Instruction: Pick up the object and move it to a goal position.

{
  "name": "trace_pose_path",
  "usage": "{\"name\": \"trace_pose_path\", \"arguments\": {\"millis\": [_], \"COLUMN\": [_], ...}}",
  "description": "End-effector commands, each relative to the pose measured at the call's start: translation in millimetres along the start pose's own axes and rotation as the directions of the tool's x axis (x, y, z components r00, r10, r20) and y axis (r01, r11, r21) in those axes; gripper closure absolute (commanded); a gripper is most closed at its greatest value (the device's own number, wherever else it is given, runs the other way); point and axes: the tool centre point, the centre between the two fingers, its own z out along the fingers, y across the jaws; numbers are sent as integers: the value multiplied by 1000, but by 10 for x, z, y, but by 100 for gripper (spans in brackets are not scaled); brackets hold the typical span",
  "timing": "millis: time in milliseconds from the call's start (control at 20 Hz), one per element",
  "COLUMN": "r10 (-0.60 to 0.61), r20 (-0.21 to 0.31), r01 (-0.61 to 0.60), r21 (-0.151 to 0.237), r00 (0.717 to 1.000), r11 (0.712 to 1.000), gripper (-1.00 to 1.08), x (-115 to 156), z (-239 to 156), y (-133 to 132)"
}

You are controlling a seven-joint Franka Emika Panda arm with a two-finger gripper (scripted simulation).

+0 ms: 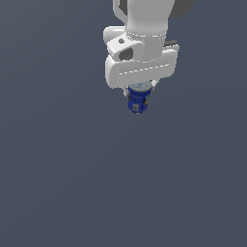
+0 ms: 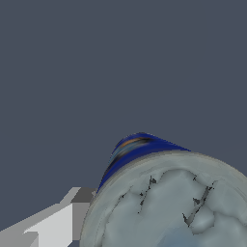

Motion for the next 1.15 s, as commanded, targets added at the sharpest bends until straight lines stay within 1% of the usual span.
{"name": "trace_pose_path", "arguments": {"millis": [0,300,550,800,1100], "r10": [0,0,0,0,0], "r20": [-4,-4,-5,-5,-5], "r01": [0,0,0,0,0], "r21": [-2,-1,-1,0,0], "r00": [1000,1000,1000,1000,1000], "r11": [1000,1000,1000,1000,1000], "gripper": [108,108,108,108,108], "x": [-51,-142,-182,-199,-195], "z": [-303,-888,-1222,-1417,-1483], "y": [-138,-416,-572,-660,-691]}}
